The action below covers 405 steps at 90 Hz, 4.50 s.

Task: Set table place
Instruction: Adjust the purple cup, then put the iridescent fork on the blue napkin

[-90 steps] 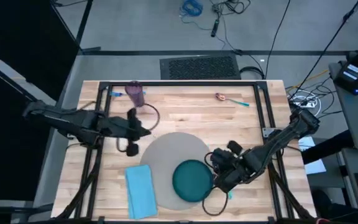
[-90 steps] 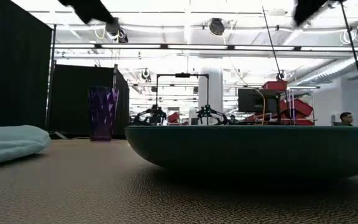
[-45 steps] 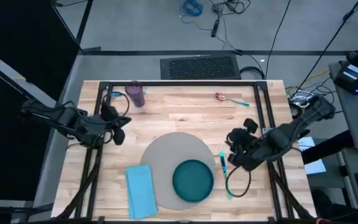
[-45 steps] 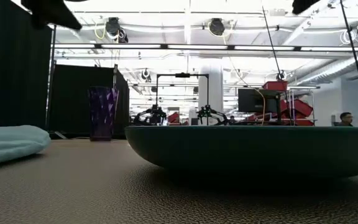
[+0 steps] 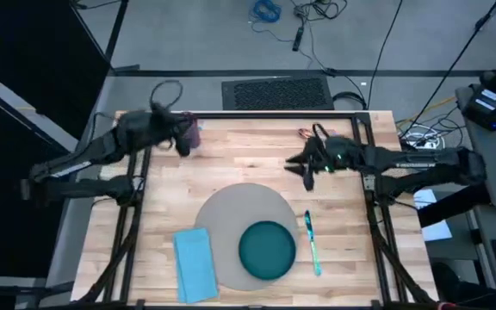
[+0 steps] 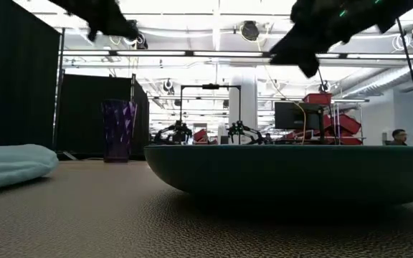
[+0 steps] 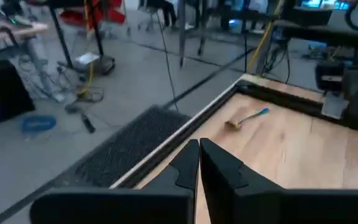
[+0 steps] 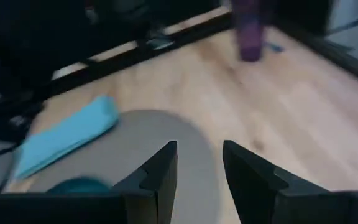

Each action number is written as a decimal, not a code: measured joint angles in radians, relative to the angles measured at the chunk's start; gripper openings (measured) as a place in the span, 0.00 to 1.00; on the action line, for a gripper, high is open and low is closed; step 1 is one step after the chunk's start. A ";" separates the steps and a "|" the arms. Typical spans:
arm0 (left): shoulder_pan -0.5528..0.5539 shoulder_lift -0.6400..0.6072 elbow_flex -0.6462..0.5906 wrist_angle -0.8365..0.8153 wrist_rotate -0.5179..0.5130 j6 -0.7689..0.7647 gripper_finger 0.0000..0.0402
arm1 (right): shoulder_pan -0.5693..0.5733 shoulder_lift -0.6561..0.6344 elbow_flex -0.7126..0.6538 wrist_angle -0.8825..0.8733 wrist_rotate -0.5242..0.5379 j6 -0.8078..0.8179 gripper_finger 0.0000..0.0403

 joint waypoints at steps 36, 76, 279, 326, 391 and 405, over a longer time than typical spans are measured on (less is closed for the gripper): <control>0.562 0.407 0.323 -0.360 0.093 0.084 0.00 | -0.028 0.152 -0.001 0.083 -0.062 -0.011 0.29; 0.676 0.632 0.346 -0.302 -0.070 -0.120 0.00 | -0.025 0.150 -0.001 0.170 -0.179 -0.035 0.29; 0.323 0.847 0.324 -0.576 -0.118 0.092 0.00 | 0.190 0.150 0.000 0.224 -0.226 -0.038 0.29; 0.520 0.896 0.399 -0.640 0.101 0.356 0.00 | 0.190 0.149 0.000 0.263 -0.226 -0.066 0.29; 0.524 0.972 0.399 -0.621 0.019 0.593 0.19 | 0.190 0.149 0.000 0.222 -0.230 -0.097 0.29; 0.521 0.972 0.384 -0.610 0.001 0.603 0.32 | 0.190 0.149 0.000 0.180 -0.230 -0.106 0.29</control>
